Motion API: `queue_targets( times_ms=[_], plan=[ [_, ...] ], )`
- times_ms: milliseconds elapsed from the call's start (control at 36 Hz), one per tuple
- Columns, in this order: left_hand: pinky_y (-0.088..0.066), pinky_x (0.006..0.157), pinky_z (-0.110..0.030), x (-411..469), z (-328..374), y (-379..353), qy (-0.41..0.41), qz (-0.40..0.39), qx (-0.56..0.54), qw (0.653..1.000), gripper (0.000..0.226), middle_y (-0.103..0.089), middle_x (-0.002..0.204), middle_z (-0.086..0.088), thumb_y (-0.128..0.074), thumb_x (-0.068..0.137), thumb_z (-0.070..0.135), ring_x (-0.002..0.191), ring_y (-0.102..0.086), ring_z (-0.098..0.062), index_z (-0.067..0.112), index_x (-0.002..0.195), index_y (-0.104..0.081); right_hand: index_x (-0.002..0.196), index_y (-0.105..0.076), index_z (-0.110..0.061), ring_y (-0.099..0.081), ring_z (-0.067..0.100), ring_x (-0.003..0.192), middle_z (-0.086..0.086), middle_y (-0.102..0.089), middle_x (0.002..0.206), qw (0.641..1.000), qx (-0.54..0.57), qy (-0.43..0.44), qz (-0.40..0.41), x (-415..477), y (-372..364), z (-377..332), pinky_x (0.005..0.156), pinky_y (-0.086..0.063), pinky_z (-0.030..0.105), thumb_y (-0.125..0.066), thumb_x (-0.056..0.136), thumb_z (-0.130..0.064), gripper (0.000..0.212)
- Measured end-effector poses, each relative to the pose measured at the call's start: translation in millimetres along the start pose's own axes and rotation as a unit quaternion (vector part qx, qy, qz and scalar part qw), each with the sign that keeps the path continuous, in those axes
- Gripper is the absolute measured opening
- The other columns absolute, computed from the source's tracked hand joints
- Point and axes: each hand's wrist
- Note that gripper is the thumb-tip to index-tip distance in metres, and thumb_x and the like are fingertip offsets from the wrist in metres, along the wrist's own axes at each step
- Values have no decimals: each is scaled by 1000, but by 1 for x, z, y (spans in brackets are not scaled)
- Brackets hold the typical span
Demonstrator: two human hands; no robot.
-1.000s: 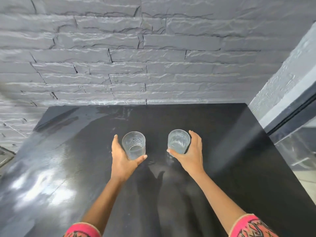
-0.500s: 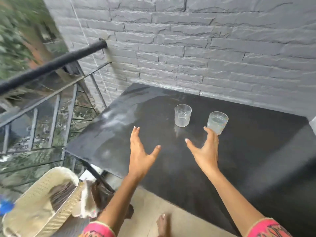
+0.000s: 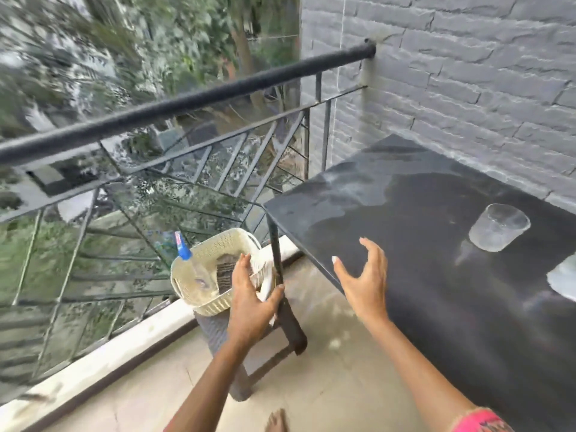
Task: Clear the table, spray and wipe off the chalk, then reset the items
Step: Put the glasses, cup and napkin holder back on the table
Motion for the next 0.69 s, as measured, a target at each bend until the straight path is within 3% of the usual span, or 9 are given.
queue_targets(
  times_ms=[139,222,389,472,611,694],
  plan=[
    [-21,111,-24,22,-51,24,56,2,16,998,82,-33,149,-6,-67,78,30,136,-31,-17,8,145,-26,127,-48,-7,-45,19,120,5,-51,126,997,5,-15,-71,-5,-73,-7,99,-30,18,-73,80,-20,55],
    [-23,109,-22,42,-92,27,97,-11,14,995,76,-37,147,-5,-70,82,19,135,-34,-16,9,144,-28,126,-48,-9,-47,18,118,3,-51,124,993,-9,-37,-111,-12,-121,-1,99,-37,25,-72,80,-26,54],
    [-22,107,-20,63,-154,9,156,-56,9,986,72,-36,148,-4,-66,86,20,137,-33,-17,10,145,-27,129,-46,-9,-45,20,121,6,-49,128,975,-43,-124,-179,-30,-189,28,99,-39,30,-71,81,-31,58],
    [-20,101,-12,71,-186,-10,185,-71,6,980,67,-41,142,-5,-65,85,11,134,-36,-19,8,142,-31,131,-43,-8,-43,22,124,7,-47,131,958,-62,-186,-209,-38,-220,50,101,-36,32,-71,80,-35,64],
    [-24,96,-12,85,-230,-44,221,-71,7,973,65,-45,135,-3,-66,82,5,126,-41,-13,7,140,-37,140,-34,-4,-36,25,132,13,-40,142,931,-97,-261,-236,-40,-270,83,104,-29,30,-71,79,-41,80],
    [-27,98,-14,94,-254,-65,242,-85,23,966,66,-44,137,-5,-65,81,3,131,-40,-21,5,140,-35,141,-29,-2,-35,28,134,15,-37,145,918,-119,-290,-245,-35,-297,98,106,-29,33,-69,78,-42,85]
  ],
)
Point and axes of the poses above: each hand's wrist, its own x-axis towards the middle knuckle, its own y-axis out of the back of the hand, z = x × y
